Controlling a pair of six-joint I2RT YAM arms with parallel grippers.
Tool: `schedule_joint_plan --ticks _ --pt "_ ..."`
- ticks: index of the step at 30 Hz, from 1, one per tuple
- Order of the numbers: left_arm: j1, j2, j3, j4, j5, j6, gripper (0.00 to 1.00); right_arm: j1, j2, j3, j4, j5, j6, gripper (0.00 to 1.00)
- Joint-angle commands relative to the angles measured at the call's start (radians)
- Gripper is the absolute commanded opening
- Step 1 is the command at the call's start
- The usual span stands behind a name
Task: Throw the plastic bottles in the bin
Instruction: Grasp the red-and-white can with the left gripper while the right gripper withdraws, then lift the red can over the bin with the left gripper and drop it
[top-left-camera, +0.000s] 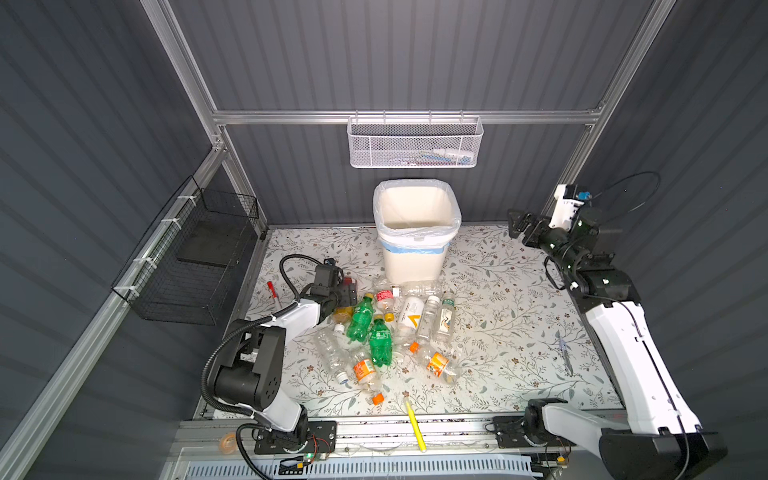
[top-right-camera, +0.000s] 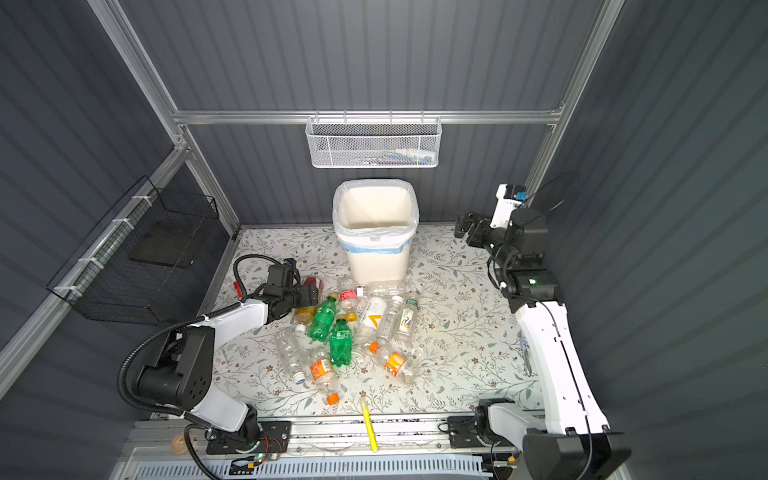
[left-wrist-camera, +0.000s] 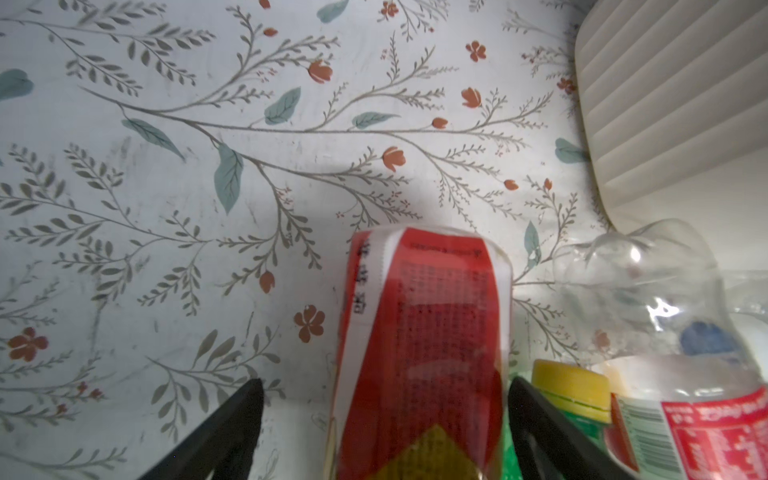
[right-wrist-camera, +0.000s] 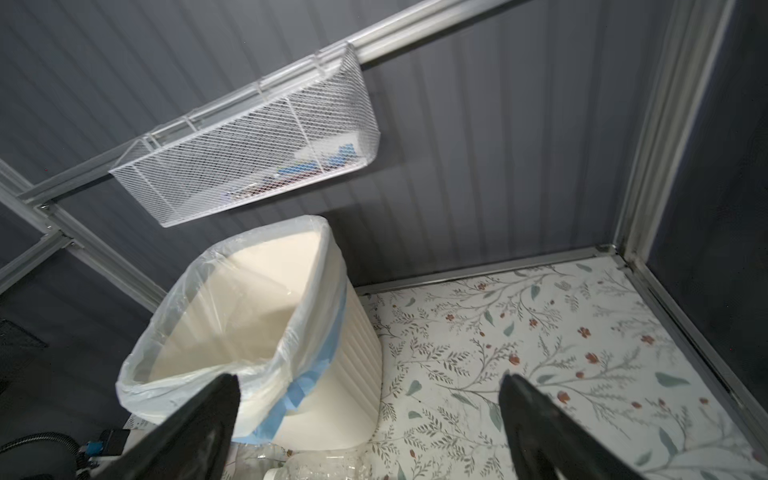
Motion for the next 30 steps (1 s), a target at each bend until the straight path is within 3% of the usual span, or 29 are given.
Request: schedule_joint_plan --ticks 1,9,18,23,30 --pt "-0.009 0.021 0.029 -0.002 0.031 0.034 0.91 -0.039 0.003 -0.121 -0.012 0.013 0.051 0.99" --pt "-0.010 0.075 0.049 -0.001 0.044 0.043 0.87 -0.055 -0.019 -0.192 -0.017 -0.014 0.049 0.99" --pt "-0.010 0.059 0.074 0.005 0.034 0.029 0.62 -0.054 0.027 -0.212 0.022 -0.034 0.070 0.99" --pt "-0.010 -0.040 0.077 0.014 0.025 0.035 0.59 -0.055 0.030 -0.229 0.033 -0.034 0.071 0.99" --pt "-0.010 -0.324 0.075 0.064 -0.031 0.104 0.59 -0.055 0.022 -0.240 0.041 -0.030 0.068 0.99"
